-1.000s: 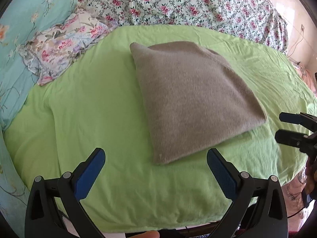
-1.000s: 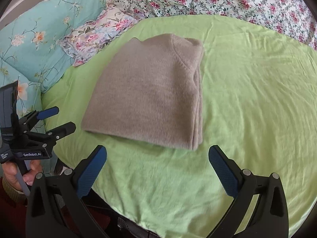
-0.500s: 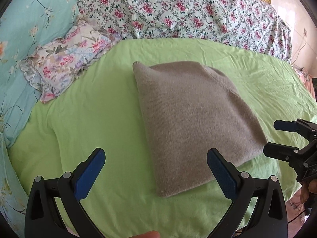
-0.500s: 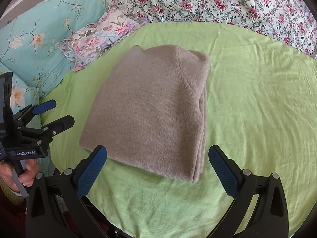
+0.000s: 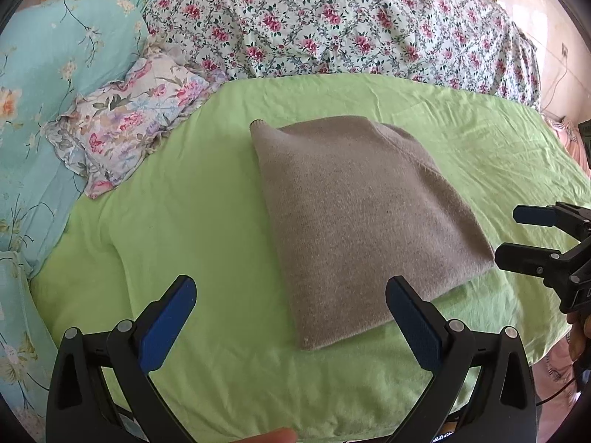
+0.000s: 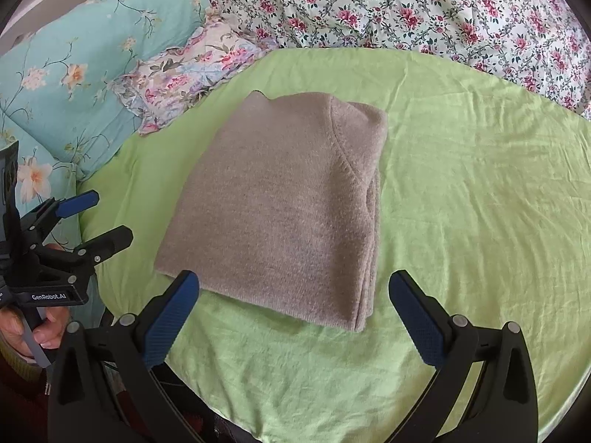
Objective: Fold small clothes
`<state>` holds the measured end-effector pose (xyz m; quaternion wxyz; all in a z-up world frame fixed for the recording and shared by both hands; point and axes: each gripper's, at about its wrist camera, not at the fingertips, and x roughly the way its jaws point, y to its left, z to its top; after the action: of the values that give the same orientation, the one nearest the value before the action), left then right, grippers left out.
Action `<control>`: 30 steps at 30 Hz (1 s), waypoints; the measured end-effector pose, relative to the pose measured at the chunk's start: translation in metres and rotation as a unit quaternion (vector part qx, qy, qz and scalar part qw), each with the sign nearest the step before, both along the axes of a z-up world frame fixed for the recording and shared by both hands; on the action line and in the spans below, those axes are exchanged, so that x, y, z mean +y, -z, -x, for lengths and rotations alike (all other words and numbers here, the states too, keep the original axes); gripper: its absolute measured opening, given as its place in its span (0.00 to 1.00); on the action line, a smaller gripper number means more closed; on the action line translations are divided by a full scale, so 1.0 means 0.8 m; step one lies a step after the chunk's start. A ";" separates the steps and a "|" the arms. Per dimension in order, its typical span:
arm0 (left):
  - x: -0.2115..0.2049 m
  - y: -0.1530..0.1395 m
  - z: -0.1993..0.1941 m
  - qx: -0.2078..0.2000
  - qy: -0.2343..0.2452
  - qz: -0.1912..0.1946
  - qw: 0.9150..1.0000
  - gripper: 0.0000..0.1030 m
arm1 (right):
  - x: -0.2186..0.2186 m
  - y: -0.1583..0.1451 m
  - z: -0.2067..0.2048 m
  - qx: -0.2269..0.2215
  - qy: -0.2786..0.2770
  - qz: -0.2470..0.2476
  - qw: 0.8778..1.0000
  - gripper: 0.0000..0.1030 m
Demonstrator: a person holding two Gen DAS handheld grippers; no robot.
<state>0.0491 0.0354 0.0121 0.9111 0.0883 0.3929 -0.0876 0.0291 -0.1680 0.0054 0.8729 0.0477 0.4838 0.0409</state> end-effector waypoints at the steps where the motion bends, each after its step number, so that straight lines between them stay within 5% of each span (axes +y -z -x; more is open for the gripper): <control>1: 0.000 0.000 0.001 0.000 -0.001 0.000 1.000 1.00 | 0.000 0.000 0.001 0.000 0.001 -0.001 1.000 0.99; 30: -0.003 -0.005 0.000 -0.006 0.005 0.001 1.000 1.00 | 0.015 -0.012 -0.003 -0.010 -0.006 0.009 1.000 0.99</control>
<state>0.0488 0.0330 0.0157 0.9131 0.0899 0.3869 -0.0921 0.0317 -0.1560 0.0148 0.8780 0.0367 0.4754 0.0424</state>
